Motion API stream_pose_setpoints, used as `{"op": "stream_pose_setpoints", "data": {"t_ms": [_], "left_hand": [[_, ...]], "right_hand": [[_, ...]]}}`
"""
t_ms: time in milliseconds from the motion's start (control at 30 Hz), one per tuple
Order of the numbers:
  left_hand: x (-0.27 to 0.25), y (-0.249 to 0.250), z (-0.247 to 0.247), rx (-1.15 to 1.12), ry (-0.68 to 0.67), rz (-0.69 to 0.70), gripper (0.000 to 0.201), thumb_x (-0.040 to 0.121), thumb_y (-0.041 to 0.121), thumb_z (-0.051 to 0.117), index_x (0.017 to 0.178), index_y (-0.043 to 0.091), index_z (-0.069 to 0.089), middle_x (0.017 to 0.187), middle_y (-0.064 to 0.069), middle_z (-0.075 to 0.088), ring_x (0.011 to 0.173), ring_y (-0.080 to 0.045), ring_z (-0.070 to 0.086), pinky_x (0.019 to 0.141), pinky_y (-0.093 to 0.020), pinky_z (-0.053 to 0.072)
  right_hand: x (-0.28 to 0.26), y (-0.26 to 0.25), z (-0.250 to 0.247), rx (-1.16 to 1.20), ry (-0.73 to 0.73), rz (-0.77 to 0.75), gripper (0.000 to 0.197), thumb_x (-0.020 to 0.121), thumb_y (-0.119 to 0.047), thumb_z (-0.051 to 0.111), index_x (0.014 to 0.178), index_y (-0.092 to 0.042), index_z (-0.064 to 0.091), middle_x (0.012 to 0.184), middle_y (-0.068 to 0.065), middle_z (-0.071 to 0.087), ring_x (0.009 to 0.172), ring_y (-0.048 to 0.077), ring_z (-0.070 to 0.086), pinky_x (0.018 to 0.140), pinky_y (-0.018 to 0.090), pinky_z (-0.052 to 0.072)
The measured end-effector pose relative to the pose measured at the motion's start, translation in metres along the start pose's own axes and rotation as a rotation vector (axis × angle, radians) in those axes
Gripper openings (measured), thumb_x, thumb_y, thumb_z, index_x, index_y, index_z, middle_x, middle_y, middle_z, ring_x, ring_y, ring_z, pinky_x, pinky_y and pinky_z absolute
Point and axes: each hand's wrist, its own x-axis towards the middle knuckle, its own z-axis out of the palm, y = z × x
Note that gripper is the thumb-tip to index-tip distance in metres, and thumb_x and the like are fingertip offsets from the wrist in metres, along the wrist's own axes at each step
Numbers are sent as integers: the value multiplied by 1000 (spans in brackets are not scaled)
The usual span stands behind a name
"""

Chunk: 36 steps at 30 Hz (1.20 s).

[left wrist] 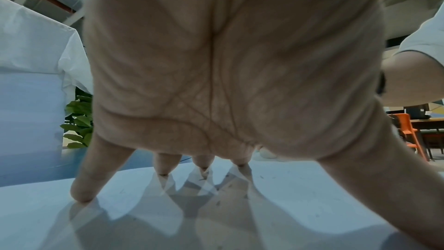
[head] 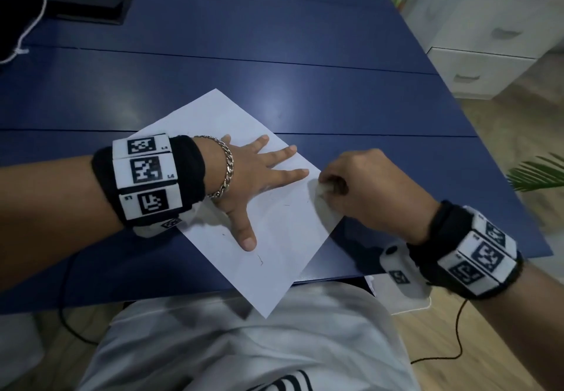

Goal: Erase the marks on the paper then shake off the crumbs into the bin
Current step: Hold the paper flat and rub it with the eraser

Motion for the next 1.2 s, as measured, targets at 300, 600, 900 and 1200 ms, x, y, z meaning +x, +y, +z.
{"op": "stream_pose_setpoints", "data": {"t_ms": [300,600,900,1200], "left_hand": [[-1,2,-1,18,-21,-6,158,48,85,83,144,57,-40,154,18,-53,155,-32,-31,114,-81,15],[-3,-2,0,-1,-13,28,156,49,85,83,144,60,-38,155,19,-51,155,-32,-31,114,-82,12],[-18,-29,10,-57,156,77,130,64,93,65,151,61,-27,168,10,-34,155,-29,-31,126,-61,-8],[-23,-24,23,-10,53,5,137,61,88,73,145,66,-32,162,13,-43,157,-34,-23,123,-69,2]], "right_hand": [[4,1,-2,11,4,22,8,88,-21,63,84,-20,70,78,-5,64,72,16,57,71,40,56],[-19,8,-12,99,70,15,6,89,-25,70,92,-28,74,83,-10,69,76,8,64,75,30,55],[-55,30,-15,396,120,222,4,91,-38,76,95,-38,75,89,-22,75,83,-5,71,78,22,57],[-49,-2,18,299,46,104,4,92,-34,73,92,-31,74,85,-16,68,84,2,65,76,25,55]]}}
